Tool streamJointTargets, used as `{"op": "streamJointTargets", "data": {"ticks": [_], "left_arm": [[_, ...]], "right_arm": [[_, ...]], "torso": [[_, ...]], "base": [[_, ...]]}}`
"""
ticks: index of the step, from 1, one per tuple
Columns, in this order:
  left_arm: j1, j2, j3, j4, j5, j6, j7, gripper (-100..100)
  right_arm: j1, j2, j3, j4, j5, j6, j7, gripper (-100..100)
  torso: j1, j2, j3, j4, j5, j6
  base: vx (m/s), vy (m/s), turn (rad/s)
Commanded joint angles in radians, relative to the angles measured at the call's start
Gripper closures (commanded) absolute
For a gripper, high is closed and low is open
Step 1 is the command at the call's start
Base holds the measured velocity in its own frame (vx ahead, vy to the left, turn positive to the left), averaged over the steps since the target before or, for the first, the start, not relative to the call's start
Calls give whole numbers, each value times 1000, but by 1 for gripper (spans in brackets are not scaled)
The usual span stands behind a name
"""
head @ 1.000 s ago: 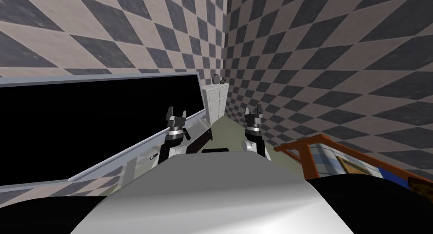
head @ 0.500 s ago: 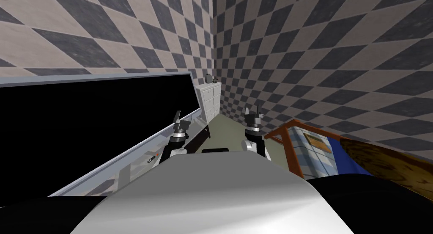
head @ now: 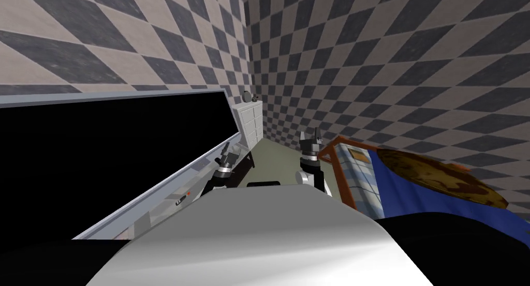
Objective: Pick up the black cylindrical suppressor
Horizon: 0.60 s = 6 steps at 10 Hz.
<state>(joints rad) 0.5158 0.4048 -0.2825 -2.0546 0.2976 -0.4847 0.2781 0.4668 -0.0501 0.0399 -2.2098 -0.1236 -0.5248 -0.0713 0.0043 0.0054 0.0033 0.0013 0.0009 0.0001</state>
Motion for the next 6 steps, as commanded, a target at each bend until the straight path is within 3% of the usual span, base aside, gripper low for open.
{"op": "streamJointTargets", "data": {"ticks": [1,2,3,4,5,6], "left_arm": [[-3,50,-45,44,31,8,27,-100],[-3,87,-76,75,49,9,43,-100],[-3,98,-76,77,49,9,43,-100],[-2,131,-108,111,66,11,59,-100],[-2,136,-108,111,66,11,59,-100],[-2,175,-140,147,84,14,76,-100]], "right_arm": [[0,0,0,0,0,0,0,0],[0,0,0,0,0,0,0,0],[0,0,0,0,0,0,0,0],[0,0,0,0,0,0,0,0],[0,0,0,0,0,0,0,0],[0,0,0,0,0,0,0,0]], "torso": [[0,0,0,0,0,0],[0,1,0,0,0,0],[1,0,0,0,0,0],[1,-1,-1,0,0,-1],[1,-2,-1,0,0,0],[1,-4,-2,-1,0,-1]], "base": [[-101,19,-380],[-100,25,-264],[-65,23,-62],[-52,27,-186],[-35,22,-107],[-27,13,-247]]}}
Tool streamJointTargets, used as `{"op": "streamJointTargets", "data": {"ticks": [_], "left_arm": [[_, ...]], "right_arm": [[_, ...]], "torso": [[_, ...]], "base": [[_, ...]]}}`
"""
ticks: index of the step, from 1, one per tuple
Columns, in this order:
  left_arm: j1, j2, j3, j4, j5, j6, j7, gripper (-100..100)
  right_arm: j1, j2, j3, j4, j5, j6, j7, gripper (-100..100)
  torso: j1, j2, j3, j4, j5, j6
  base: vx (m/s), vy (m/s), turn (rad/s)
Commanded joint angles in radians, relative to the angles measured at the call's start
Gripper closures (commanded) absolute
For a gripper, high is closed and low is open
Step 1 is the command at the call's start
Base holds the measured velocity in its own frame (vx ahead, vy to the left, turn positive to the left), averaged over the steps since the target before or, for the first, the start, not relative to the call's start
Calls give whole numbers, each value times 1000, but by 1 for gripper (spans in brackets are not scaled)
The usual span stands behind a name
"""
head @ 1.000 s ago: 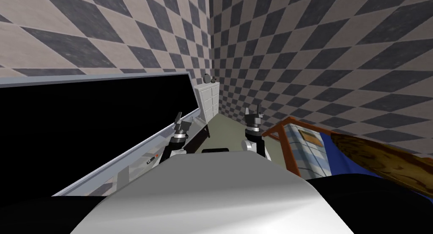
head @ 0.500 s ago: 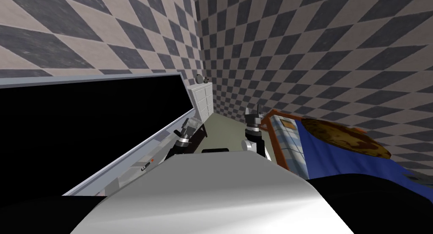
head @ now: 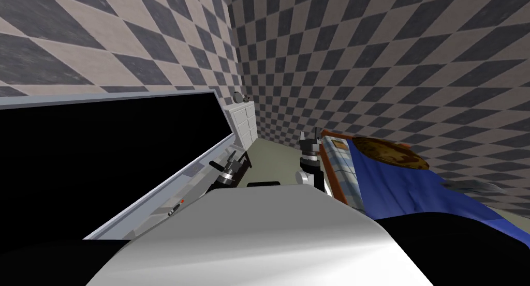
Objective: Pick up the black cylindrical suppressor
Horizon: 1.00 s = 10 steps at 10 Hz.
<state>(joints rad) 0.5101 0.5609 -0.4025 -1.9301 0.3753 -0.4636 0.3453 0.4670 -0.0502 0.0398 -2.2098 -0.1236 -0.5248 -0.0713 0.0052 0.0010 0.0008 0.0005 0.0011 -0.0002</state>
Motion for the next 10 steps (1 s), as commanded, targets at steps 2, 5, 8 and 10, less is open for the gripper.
{"op": "streamJointTargets", "data": {"ticks": [2,5,8,10], "left_arm": [[3,59,-53,60,23,-2,26,-100],[2,140,-119,137,54,11,60,-100],[-1,220,-185,213,83,29,95,-100],[-4,259,-218,257,96,40,111,-100]], "right_arm": [[0,0,0,0,0,0,0,0],[0,0,0,0,0,0,0,0],[0,0,0,0,0,0,0,0],[0,0,0,0,0,0,0,0]], "torso": [[1,0,0,0,0,0],[0,-2,-1,0,0,-1],[2,-3,-2,-1,0,-1],[2,-5,-3,-1,0,-1]], "base": [[-27,26,-193],[-7,20,-155],[16,38,-157],[35,43,-168]]}}
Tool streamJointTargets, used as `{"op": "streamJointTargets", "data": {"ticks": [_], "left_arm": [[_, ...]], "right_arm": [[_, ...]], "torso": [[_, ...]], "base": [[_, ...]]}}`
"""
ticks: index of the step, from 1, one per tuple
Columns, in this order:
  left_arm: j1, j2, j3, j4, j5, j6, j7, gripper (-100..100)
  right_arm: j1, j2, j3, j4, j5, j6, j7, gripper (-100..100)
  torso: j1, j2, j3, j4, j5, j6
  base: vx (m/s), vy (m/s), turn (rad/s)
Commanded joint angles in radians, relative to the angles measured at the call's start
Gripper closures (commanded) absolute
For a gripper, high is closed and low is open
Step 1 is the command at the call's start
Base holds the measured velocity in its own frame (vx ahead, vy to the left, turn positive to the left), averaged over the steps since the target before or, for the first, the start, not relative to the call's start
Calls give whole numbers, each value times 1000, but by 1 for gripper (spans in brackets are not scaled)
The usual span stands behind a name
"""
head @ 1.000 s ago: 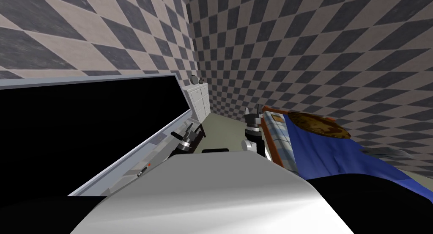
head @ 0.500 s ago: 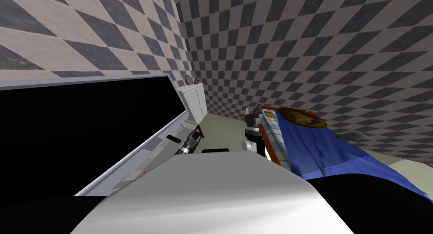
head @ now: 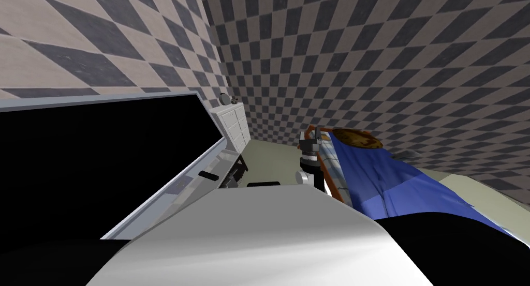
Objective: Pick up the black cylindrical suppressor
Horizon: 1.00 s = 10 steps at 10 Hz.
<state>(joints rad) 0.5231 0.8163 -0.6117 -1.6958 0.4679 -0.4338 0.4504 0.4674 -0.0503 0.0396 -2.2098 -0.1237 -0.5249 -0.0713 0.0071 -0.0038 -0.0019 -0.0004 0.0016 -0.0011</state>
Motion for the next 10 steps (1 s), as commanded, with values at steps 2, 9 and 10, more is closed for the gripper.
{"op": "streamJointTargets", "data": {"ticks": [2,9,10], "left_arm": [[-19,42,-40,63,15,22,22,-100],[-39,207,-191,252,61,96,96,-100],[-44,232,-219,284,67,113,108,-100]], "right_arm": [[0,0,0,0,0,0,0,0],[0,0,0,0,0,0,0,0],[0,0,0,0,0,0,0,0]], "torso": [[0,-1,0,0,0,0],[2,-5,-3,-1,0,0],[4,-7,-4,-1,1,0]], "base": [[44,34,-112],[77,55,-117],[166,140,-118]]}}
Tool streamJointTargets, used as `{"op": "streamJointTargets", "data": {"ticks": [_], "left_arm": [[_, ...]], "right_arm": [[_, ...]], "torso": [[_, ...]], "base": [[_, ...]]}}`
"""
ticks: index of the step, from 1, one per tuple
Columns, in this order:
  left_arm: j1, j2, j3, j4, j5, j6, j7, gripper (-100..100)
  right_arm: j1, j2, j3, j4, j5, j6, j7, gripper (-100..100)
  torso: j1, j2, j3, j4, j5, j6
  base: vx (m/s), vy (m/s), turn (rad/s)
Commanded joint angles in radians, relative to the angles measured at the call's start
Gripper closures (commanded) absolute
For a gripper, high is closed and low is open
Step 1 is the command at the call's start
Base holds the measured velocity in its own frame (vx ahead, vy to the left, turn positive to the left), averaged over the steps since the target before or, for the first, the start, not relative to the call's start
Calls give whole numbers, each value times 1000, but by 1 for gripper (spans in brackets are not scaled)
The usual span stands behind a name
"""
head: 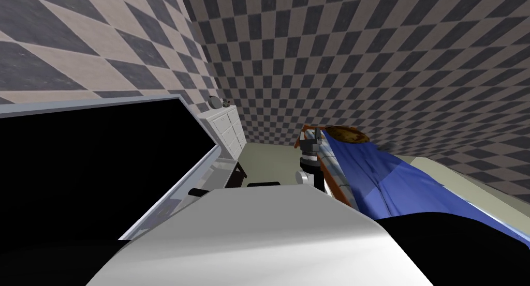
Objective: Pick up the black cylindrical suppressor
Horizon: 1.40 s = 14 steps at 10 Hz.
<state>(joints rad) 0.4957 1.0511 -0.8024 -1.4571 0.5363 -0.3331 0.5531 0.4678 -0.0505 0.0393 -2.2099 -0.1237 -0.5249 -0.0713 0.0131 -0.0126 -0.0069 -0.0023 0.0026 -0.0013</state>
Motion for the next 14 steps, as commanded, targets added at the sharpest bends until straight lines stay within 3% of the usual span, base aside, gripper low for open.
{"op": "streamJointTargets", "data": {"ticks": [1,4,7,10,12,13,14], "left_arm": [[-17,-3,-28,50,-1,12,6,-100],[-22,20,-54,93,4,29,17,-100],[-37,71,-122,186,17,76,47,-100],[-50,96,-172,255,23,114,68,-100],[-55,103,-198,290,25,137,78,-100],[-52,97,-187,280,24,128,72,-100],[-51,97,-187,282,24,131,72,0]], "right_arm": [[0,0,0,0,0,0,0,0],[0,0,0,0,0,0,0,0],[0,0,0,0,0,0,0,0],[0,0,0,0,0,0,0,0],[0,0,0,0,0,0,0,0],[0,0,0,0,0,0,0,0],[0,0,0,0,0,0,0,0]], "torso": [[0,0,0,0,0,0],[-9,7,4,1,-2,0],[-4,2,1,0,-1,0],[-2,0,0,0,0,0],[-6,2,1,0,-1,0],[-6,4,2,1,-1,0],[-8,6,3,1,-1,0]], "base": [[112,79,-39],[43,8,-30],[134,86,-82],[147,106,-51],[94,61,-20],[39,35,-5],[8,7,-1]]}}
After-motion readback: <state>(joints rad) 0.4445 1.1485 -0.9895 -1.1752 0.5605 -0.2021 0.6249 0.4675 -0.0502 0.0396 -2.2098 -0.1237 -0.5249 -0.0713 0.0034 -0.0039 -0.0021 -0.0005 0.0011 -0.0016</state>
